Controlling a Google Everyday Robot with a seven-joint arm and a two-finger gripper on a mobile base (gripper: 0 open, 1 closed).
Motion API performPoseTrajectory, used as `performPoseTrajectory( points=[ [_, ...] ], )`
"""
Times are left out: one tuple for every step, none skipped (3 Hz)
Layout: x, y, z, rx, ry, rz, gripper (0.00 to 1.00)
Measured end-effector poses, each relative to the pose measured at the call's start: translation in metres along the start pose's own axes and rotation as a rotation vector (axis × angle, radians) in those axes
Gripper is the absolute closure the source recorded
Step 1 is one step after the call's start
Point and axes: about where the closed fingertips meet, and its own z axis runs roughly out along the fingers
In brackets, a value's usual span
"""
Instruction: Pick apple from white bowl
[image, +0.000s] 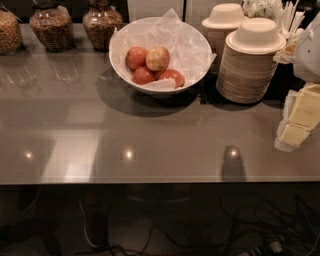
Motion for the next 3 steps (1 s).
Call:
performPoseTrajectory(
  points=[
    [0.0,0.0,0.0,0.0,0.0,0.0,0.0],
    [-0.0024,-0.0029,-0.0015,0.021,-0.022,0.002,0.0],
    [-0.0064,-0.01,-0.0006,0.047,-0.072,0.01,0.0]
  ],
)
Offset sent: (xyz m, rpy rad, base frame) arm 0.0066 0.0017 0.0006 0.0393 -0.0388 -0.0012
